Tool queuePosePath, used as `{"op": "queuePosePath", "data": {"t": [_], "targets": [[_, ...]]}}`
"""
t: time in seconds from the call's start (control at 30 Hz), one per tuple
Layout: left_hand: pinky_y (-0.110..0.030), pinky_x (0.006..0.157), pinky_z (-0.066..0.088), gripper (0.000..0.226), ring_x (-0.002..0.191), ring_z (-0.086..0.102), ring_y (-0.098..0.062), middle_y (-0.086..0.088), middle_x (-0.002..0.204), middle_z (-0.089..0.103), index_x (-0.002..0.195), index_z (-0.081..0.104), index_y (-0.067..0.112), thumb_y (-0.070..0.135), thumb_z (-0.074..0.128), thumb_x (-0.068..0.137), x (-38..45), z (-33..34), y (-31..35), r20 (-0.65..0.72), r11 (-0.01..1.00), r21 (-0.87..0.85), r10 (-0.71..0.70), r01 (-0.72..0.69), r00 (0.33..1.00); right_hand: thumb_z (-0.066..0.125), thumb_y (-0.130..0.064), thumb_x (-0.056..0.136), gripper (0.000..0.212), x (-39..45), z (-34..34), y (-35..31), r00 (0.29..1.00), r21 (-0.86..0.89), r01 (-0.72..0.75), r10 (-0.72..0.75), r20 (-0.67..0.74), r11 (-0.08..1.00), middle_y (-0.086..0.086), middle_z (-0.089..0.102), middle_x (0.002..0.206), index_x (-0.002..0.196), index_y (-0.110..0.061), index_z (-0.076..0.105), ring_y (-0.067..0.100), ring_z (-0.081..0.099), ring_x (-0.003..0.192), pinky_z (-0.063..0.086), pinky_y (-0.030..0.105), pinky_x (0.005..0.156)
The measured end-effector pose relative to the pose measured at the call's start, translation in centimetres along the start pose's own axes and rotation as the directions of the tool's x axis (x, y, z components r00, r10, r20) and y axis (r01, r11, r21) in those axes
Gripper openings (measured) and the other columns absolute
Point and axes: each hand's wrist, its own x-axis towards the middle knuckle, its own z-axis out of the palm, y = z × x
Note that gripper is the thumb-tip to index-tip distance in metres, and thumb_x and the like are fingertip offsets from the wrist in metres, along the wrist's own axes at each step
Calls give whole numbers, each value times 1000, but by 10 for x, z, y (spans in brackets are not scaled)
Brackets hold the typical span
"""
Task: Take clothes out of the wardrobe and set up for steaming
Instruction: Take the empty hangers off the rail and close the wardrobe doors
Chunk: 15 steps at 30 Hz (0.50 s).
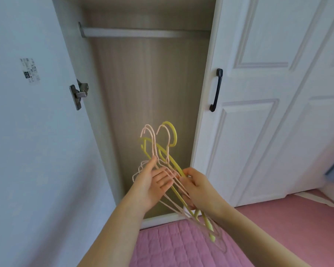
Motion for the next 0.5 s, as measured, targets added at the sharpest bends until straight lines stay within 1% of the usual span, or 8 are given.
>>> {"op": "queuePosePath", "data": {"t": [0.07, 0.1, 0.13, 0.2, 0.23, 0.3, 0.37, 0.5], "targets": [[-43, 97, 48, 57, 115, 60, -36, -22, 124, 60, 125, 53, -3, 43, 58, 91, -2, -3, -5, 45, 998, -70, -4, 7, 999, 39, -18, 101, 19, -10, 0, 8, 999, -25, -18, 19, 46, 1000, 3, 41, 59, 100, -4, 52, 9, 35, 39, 31, 21, 38], [-44, 96, 49, 52, 118, 58, -37, -23, 121, 58, 122, 53, 0, 41, 58, 92, -5, -4, -7, 66, 996, -91, 1, 5, 998, 39, -19, 101, 19, -14, -1, 12, 997, -35, -32, 34, 64, 999, 3, 42, 59, 100, -4, 52, 10, 36, 39, 32, 22, 38], [-46, 95, 50, 46, 118, 58, -39, -26, 122, 56, 120, 53, 3, 40, 57, 93, -7, -6, -11, 83, 995, -101, 5, 3, 997, 39, -18, 101, 19, -18, -1, 15, 996, -48, -42, 46, 79, 998, 2, 43, 57, 100, -4, 51, 10, 36, 39, 33, 23, 39], [-49, 93, 51, 38, 114, 60, -41, -28, 130, 54, 118, 53, 7, 36, 56, 95, -12, -10, -19, 86, 994, -105, 5, 4, 996, 38, -16, 100, 18, -23, -3, 20, 991, -89, -59, 70, 117, 994, -3, 48, 52, 97, -5, 52, 12, 40, 39, 38, 25, 41], [-50, 93, 50, 33, 112, 61, -41, -28, 134, 52, 116, 54, 7, 33, 55, 95, -14, -11, -24, 74, 995, -102, 3, 5, 997, 38, -16, 99, 18, -25, -4, 21, 986, -105, -75, 90, 142, 992, -3, 54, 56, 95, -6, 52, 13, 44, 41, 40, 25, 43], [-51, 89, 51, 21, 111, 61, -41, -28, 134, 51, 105, 57, 8, 27, 54, 97, -19, -13, -32, 54, 997, -79, 2, 2, 999, 39, -17, 98, 19, -29, -6, 23, 966, -107, -129, 150, 209, 986, 5, 65, 75, 94, -7, 55, 16, 51, 46, 43, 25, 45], [-50, 80, 53, 15, 110, 62, -40, -26, 131, 54, 97, 58, 11, 25, 51, 98, -24, -15, -40, 38, 998, -56, -1, 3, 999, 41, -20, 96, 22, -32, -8, 25, 933, -104, -188, 210, 291, 977, 10, 67, 81, 97, -8, 58, 17, 54, 50, 45, 24, 48], [-44, 74, 53, 21, 110, 62, -35, -20, 129, 56, 112, 58, 14, 26, 45, 101, -33, -18, -54, -4, 1000, 27, 13, -13, 1000, 42, -35, 99, 37, -40, -5, 29, 904, -123, -228, 256, 343, 966, 8, 65, 76, 103, -4, 62, 17, 58, 60, 51, 26, 58]]}}
